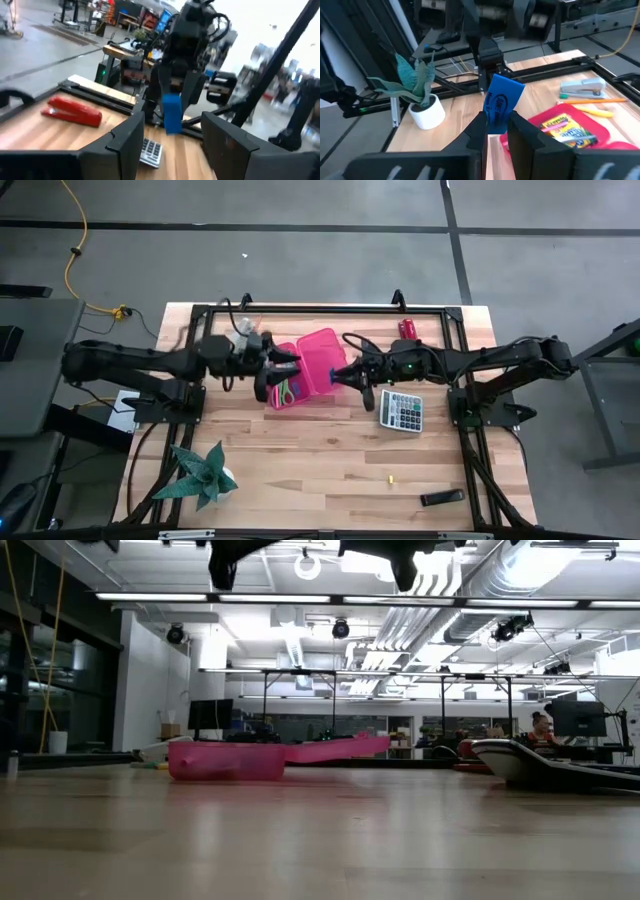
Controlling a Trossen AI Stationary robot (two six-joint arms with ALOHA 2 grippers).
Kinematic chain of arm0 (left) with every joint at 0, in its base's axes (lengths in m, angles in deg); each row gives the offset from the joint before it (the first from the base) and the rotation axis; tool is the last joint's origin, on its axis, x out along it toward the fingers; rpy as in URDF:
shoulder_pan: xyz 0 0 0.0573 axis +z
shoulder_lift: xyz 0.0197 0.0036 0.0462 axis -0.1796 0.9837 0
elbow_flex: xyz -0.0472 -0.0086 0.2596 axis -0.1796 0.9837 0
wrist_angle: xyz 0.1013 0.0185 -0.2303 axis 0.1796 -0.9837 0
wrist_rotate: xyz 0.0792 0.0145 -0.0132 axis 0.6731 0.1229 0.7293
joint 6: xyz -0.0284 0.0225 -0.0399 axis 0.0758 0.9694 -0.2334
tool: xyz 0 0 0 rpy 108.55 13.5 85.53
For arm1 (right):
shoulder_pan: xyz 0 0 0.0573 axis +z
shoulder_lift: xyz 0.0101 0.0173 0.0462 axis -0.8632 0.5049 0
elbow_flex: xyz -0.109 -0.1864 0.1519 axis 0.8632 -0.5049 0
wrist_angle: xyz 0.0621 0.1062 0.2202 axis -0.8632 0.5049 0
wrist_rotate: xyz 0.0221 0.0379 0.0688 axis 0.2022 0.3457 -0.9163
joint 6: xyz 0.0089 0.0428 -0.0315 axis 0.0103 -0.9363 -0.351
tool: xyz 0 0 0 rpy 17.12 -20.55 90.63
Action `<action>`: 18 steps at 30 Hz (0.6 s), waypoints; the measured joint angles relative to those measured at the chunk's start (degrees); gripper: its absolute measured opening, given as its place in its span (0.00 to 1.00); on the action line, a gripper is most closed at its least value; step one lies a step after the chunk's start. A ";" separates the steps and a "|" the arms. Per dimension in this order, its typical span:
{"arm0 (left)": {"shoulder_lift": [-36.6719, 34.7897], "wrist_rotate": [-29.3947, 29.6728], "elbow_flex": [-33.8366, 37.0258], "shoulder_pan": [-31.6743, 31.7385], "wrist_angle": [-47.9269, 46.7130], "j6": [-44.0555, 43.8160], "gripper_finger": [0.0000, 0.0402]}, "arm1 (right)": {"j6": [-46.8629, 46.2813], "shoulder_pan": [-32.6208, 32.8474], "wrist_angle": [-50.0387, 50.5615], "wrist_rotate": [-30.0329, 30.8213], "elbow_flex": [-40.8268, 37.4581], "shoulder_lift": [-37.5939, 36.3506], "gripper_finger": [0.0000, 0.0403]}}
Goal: Pack school essentials
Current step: Put the blue eraser into the pink pencil box
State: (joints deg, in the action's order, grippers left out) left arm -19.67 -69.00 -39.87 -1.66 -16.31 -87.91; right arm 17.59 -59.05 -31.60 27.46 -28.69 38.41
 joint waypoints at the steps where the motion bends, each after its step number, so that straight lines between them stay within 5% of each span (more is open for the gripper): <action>1: 0.41 0.86 2.27 -0.25 3.58 -2.07 0.46 | -0.01 0.00 0.29 0.51 0.00 0.00 0.10; 6: 3.05 3.11 6.07 -0.46 10.40 -4.48 0.46 | 0.86 0.00 -0.15 2.09 0.07 0.83 0.10; 18: 11.83 -1.62 0.29 -0.50 10.51 -1.41 0.46 | 3.93 -0.16 8.06 3.79 8.58 9.50 0.10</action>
State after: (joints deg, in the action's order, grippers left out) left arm -7.83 -70.62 -39.58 -2.16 -5.80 -89.31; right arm 21.53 -59.21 -23.54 31.25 -20.11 47.91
